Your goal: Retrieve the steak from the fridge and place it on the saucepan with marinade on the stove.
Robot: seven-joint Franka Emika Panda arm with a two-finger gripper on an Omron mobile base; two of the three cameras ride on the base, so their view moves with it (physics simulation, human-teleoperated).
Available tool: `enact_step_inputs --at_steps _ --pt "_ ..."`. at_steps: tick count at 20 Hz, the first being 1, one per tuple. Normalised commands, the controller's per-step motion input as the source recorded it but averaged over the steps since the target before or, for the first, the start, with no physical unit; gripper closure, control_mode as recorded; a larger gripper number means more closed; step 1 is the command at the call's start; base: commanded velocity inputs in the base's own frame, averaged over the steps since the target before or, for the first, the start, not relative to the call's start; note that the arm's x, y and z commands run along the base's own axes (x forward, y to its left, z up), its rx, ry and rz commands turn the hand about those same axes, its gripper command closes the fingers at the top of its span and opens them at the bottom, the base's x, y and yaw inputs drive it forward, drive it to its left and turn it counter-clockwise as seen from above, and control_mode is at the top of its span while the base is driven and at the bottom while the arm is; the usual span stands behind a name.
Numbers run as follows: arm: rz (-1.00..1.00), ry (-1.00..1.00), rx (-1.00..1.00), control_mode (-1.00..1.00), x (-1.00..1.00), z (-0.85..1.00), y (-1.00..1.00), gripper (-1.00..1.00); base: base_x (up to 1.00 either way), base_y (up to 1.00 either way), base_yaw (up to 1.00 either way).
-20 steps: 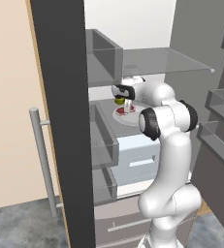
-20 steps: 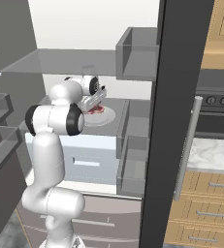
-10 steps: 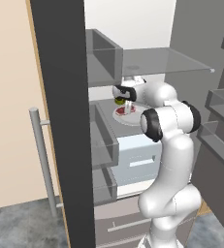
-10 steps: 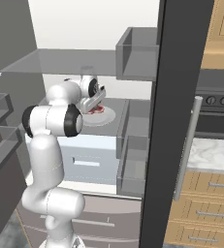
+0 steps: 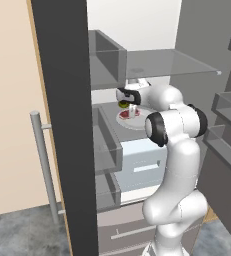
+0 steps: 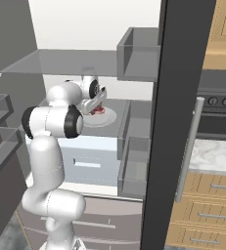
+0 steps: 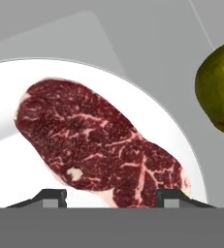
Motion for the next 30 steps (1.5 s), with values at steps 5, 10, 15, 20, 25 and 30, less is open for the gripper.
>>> enact_step_inputs --at_steps 5,10,15,20,25,30 --pt "0.0 0.0 0.0 -1.0 0.01 0.0 -0.12 -1.0 0.0 0.0 0.0" --pt "0.0 0.0 0.0 -1.0 0.19 0.0 0.0 -1.0 0.0 0.0 0.0" --pt "0.0 0.0 0.0 -1.0 0.32 -0.01 -0.01 -1.0 0.0 0.0 0.0" --pt "0.0 0.02 0.0 -1.0 0.18 -0.05 -0.16 -1.0 0.0 0.0 0.0" --pt "0.0 0.09 -0.01 -1.0 0.0 -0.48 -0.16 -1.0 0.0 0.0 0.0" --pt "0.01 0.04 -0.05 -1.0 -0.01 -0.61 -0.05 1.0 0.0 0.0 0.0"
